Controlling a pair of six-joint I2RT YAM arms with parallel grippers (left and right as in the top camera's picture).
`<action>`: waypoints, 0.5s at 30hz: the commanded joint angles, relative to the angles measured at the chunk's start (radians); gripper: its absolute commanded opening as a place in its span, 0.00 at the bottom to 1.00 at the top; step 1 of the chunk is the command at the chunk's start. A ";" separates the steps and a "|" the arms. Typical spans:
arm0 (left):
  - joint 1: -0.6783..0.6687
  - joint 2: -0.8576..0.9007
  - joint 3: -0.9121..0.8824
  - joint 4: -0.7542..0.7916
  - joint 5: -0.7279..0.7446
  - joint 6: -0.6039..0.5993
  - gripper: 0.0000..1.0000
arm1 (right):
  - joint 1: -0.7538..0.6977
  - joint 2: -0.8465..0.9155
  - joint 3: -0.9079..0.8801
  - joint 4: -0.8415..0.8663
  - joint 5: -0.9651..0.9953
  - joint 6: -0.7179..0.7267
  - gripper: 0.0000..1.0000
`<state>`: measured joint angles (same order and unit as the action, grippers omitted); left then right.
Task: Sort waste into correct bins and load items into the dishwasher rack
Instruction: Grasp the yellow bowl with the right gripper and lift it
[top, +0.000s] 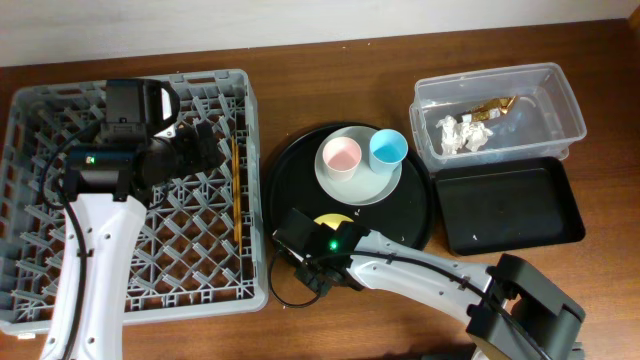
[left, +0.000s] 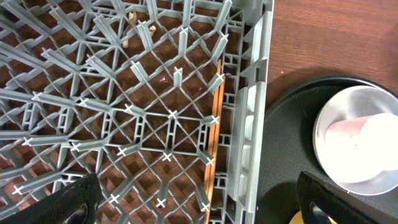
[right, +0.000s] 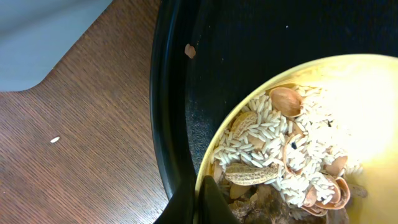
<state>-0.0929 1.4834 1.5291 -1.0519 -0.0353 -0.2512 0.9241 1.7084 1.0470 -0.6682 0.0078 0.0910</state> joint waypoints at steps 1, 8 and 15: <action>0.002 -0.018 0.008 -0.001 -0.014 -0.009 0.99 | 0.005 -0.003 0.019 -0.024 0.005 0.003 0.04; 0.002 -0.018 0.008 -0.001 -0.014 -0.009 0.99 | -0.040 -0.087 0.303 -0.299 0.148 0.140 0.04; 0.002 -0.018 0.008 -0.001 -0.014 -0.009 0.99 | -0.412 -0.092 0.467 -0.568 0.125 0.206 0.04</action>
<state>-0.0929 1.4834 1.5291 -1.0546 -0.0383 -0.2512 0.6106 1.6382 1.4834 -1.2171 0.1318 0.2779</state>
